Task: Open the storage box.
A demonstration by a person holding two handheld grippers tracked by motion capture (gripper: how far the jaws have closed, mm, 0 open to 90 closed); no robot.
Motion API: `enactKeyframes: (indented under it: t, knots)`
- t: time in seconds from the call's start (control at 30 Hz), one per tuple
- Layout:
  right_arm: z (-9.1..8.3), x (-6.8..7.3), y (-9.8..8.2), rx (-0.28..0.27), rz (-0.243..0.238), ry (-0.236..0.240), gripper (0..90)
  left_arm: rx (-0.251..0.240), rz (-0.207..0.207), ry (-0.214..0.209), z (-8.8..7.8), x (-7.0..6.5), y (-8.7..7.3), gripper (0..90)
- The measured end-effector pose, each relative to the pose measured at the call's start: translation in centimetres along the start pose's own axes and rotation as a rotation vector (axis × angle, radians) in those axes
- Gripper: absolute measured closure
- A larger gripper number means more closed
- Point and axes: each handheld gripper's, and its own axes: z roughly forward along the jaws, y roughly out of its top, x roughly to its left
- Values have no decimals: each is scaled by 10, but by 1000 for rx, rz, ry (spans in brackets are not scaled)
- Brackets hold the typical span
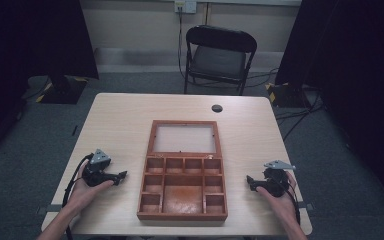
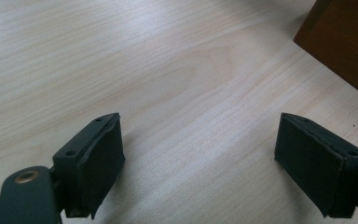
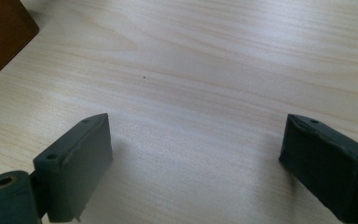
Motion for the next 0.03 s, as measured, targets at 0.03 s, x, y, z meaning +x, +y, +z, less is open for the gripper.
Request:
enactKeyframes:
  t: [0.03]
  knots:
    - [0, 1, 0, -1, 3, -4, 81, 0, 1, -1, 0, 0, 0, 146]
